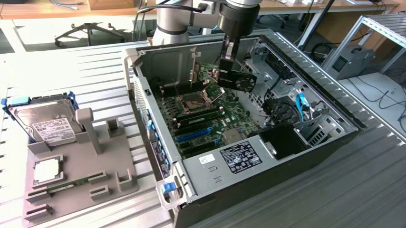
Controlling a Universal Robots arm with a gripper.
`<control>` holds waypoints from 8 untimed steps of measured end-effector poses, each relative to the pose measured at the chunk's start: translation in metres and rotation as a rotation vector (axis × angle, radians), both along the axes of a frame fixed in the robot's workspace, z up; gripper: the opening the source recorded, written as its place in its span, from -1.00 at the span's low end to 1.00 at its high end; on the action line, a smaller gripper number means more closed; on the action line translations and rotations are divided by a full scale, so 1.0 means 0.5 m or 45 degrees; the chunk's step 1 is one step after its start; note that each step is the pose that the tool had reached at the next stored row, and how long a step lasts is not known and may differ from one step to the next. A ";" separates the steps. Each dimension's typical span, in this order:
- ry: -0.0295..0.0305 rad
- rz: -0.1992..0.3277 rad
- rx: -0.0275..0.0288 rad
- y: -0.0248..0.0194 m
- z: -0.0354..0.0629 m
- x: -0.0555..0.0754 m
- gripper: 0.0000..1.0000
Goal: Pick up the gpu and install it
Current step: 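Insert the gpu into the slot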
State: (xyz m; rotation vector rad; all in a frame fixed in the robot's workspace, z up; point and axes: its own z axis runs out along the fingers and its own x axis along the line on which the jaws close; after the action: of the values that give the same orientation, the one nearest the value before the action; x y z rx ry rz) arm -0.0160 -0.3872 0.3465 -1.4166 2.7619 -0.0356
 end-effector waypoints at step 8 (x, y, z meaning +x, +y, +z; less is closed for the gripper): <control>0.0000 0.101 -0.0001 0.0000 0.000 0.000 -0.47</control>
State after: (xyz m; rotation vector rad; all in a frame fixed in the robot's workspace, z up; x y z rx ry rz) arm -0.0160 -0.3872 0.3465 -1.5242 2.7031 -0.0333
